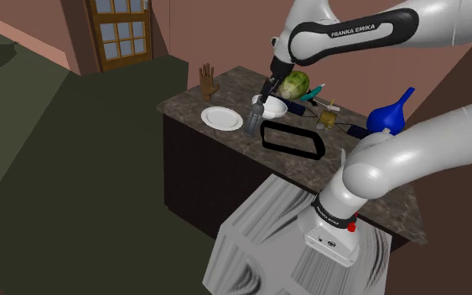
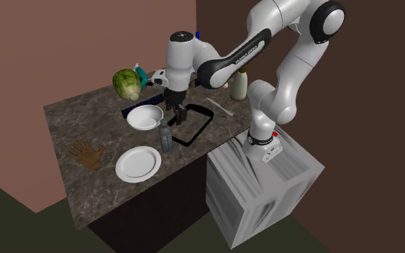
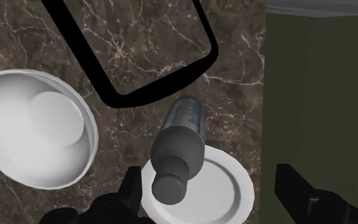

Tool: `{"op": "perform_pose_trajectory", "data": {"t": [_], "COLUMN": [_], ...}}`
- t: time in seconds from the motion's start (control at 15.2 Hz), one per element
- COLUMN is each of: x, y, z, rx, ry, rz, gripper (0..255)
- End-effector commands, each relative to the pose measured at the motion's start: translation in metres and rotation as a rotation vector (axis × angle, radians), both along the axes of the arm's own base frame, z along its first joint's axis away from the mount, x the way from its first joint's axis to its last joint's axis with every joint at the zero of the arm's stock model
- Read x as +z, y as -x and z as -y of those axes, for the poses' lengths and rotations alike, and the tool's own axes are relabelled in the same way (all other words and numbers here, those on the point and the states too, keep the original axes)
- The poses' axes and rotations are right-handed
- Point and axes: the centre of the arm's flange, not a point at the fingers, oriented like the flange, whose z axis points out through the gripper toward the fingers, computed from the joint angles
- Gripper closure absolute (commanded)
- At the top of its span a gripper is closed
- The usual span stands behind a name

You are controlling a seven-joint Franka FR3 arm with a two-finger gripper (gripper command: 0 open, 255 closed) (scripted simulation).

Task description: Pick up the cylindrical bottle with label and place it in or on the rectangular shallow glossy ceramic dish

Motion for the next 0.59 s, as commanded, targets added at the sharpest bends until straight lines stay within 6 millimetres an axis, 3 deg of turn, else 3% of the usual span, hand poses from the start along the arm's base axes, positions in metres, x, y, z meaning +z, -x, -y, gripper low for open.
{"op": "perform_pose_trajectory", "data": {"t": [0.0, 0.53], "x": [-0.015, -0.053], "y": [-0.015, -0.028], "z": [0.013, 0.024], "rx": [0.012, 0.017], "ry": [0.005, 0.007], "rz": [0.031, 0.045], "gripper": [0, 0]}}
